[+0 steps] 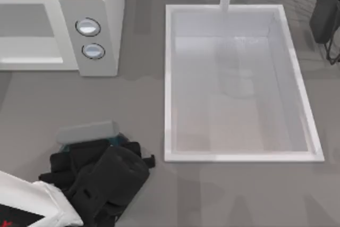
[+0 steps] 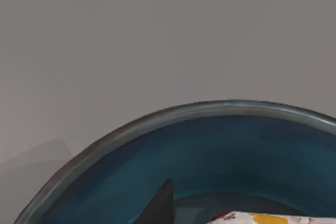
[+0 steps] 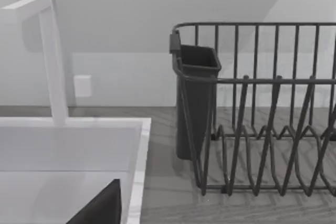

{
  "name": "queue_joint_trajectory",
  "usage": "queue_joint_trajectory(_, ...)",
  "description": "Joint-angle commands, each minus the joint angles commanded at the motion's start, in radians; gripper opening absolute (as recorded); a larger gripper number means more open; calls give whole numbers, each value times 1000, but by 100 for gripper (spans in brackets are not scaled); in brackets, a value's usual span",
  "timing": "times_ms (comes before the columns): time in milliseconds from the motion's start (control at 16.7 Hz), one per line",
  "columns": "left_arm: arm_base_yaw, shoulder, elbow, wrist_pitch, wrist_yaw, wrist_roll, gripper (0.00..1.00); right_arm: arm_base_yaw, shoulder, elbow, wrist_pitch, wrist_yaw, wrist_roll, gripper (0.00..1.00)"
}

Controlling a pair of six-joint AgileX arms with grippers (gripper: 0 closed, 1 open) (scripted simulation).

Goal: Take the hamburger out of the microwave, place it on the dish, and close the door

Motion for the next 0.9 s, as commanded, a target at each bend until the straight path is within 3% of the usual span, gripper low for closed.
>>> queue_joint_trajectory(480,6,-32,23,-6,1,12,100,0,0,0,0,0,0,100)
queue_joint_trajectory(660,64,-127,5,-59,61,91,100,0,0,0,0,0,0,100)
queue_joint_trajectory(900,210,-395,-47,-173,205,262,100,0,0,0,0,0,0,100)
